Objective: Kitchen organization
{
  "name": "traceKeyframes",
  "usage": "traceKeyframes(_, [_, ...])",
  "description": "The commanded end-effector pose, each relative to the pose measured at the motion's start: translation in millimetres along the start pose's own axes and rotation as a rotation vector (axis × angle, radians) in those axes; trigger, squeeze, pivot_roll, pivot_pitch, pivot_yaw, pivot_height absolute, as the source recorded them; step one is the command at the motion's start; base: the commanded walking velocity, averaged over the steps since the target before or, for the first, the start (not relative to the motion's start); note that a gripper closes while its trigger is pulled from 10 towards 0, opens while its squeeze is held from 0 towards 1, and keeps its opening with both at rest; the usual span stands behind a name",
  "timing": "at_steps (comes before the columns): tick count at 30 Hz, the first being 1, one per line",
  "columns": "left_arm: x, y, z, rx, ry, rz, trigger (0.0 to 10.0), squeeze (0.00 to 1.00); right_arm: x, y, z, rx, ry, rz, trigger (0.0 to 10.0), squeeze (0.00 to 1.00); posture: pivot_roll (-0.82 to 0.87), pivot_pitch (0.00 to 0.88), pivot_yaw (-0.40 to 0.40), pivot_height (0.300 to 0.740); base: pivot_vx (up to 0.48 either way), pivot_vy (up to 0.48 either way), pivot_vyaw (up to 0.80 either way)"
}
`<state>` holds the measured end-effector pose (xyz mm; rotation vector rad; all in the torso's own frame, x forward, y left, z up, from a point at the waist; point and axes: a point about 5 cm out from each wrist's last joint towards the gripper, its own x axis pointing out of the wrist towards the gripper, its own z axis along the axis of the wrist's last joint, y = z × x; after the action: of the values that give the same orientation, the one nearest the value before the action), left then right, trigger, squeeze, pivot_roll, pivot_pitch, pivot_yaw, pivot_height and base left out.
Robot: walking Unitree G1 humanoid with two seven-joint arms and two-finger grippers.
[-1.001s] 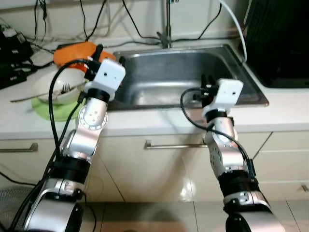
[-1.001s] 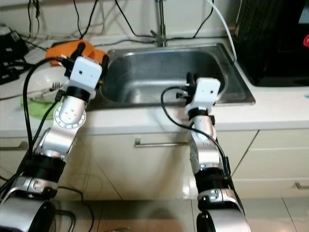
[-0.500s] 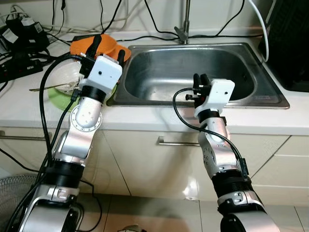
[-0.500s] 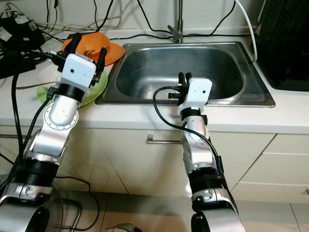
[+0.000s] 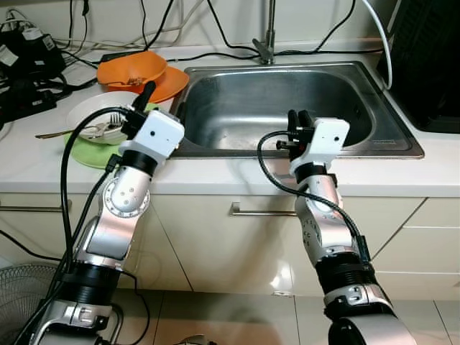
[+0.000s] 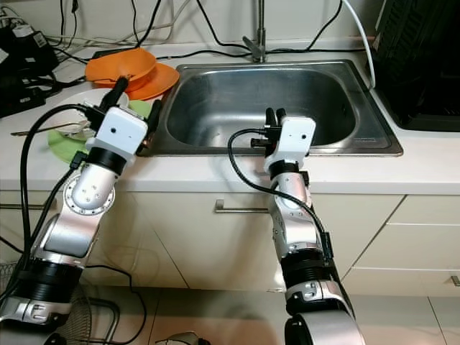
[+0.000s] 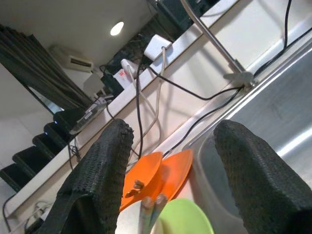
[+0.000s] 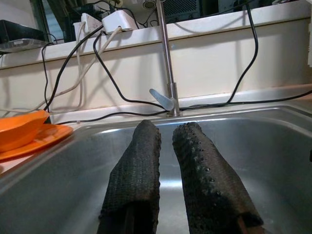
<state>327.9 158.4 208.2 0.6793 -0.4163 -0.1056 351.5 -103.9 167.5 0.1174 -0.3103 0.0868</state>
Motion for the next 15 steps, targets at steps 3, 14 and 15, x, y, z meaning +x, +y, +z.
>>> traceKeyframes(3, [-1.6,6.3,-5.0,0.069,0.037,0.001,10.0,0.0,-1.2,4.0,-1.4,0.017,0.003,0.013,10.0,0.0,0.14,0.025,0.098,0.74,0.0,0.0,0.0])
traceKeyframes(14, [-2.0,7.7,-18.6,0.139,0.12,-0.008,10.0,0.0,-1.8,7.3,-2.7,0.024,0.007,0.024,10.0,0.0,0.14,0.012,0.1,0.74,0.0,0.0,0.0])
traceKeyframes(15, [-2.0,6.8,-20.7,0.141,0.134,-0.012,10.0,0.0,-1.9,7.4,-2.9,0.024,0.007,0.025,10.0,0.0,0.14,0.011,0.1,0.74,0.0,0.0,0.0])
